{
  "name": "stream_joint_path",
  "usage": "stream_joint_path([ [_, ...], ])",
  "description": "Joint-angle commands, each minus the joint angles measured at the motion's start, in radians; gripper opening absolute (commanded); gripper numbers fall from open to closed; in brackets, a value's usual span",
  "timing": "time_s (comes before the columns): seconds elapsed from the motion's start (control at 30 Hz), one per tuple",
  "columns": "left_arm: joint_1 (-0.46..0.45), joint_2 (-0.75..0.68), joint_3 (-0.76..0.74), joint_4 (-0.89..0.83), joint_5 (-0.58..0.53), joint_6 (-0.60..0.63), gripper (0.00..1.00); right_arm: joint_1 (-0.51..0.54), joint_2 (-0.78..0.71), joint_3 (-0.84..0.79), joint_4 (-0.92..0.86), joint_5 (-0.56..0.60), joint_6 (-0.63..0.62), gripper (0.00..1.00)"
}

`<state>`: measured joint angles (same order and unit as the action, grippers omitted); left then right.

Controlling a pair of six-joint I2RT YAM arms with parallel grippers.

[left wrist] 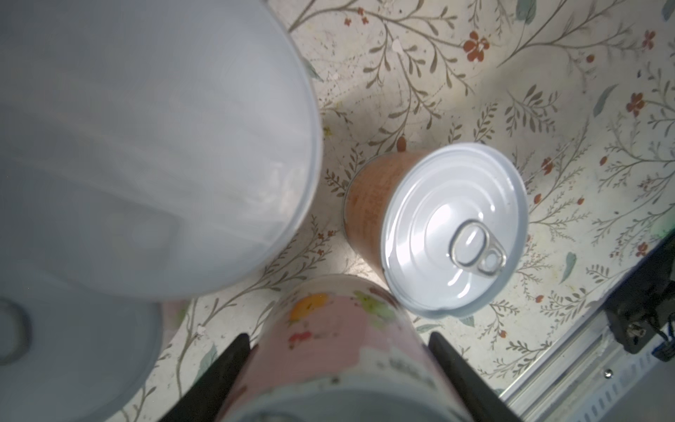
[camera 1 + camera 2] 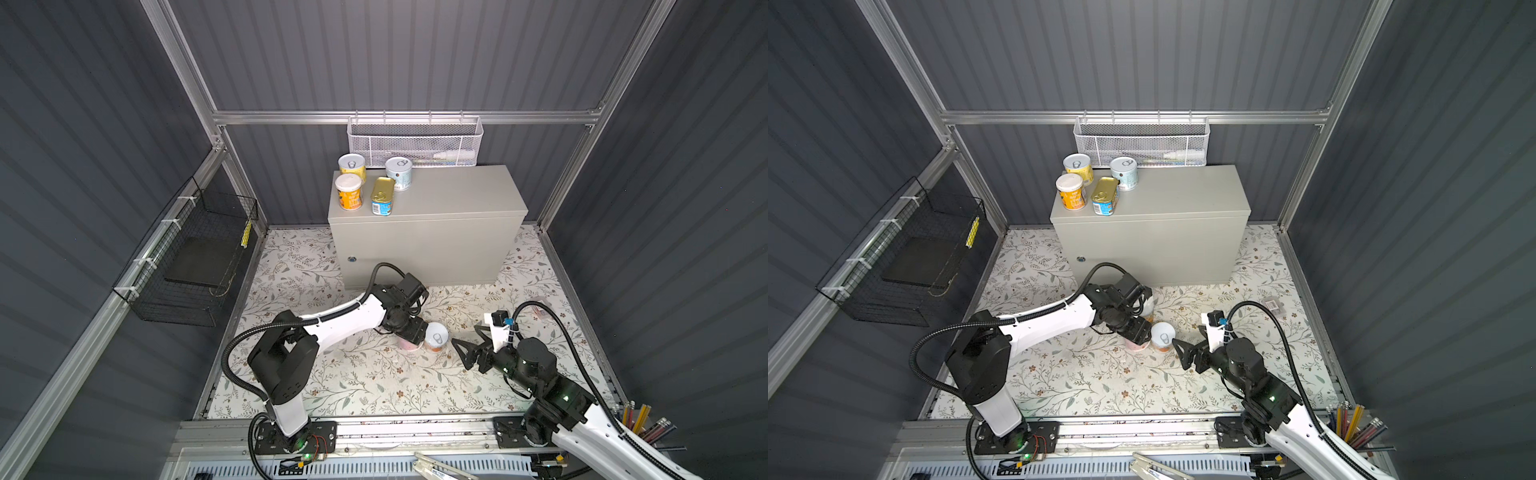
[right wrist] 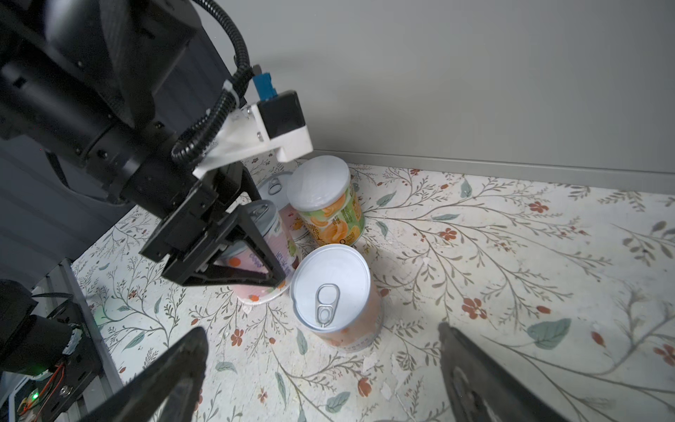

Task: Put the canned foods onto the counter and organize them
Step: 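Lift the pink can with the left gripper while the right gripper reaches toward it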

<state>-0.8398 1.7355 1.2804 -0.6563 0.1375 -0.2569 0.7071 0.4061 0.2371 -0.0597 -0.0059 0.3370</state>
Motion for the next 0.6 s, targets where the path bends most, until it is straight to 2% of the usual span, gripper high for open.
stream_joint_path([
  [0.0, 0.039, -0.065, 0.069, -0.059, 0.082, 0.040, 0.57, 0.038, 0.055, 0.031, 0.070, 0.061, -0.063, 0.99],
  [0.17, 0.070, -0.085, 0.119, -0.096, 0.109, 0.059, 0.56, 0.068, 0.142, 0.086, 0.142, 0.089, -0.098, 0.99],
  [0.37, 0.097, -0.081, 0.198, -0.147, 0.153, 0.070, 0.56, 0.100, 0.170, 0.086, 0.261, 0.086, -0.122, 0.99],
  [0.57, 0.098, -0.071, 0.247, -0.182, 0.233, 0.063, 0.56, 0.102, 0.182, 0.089, 0.264, 0.072, -0.140, 0.99],
])
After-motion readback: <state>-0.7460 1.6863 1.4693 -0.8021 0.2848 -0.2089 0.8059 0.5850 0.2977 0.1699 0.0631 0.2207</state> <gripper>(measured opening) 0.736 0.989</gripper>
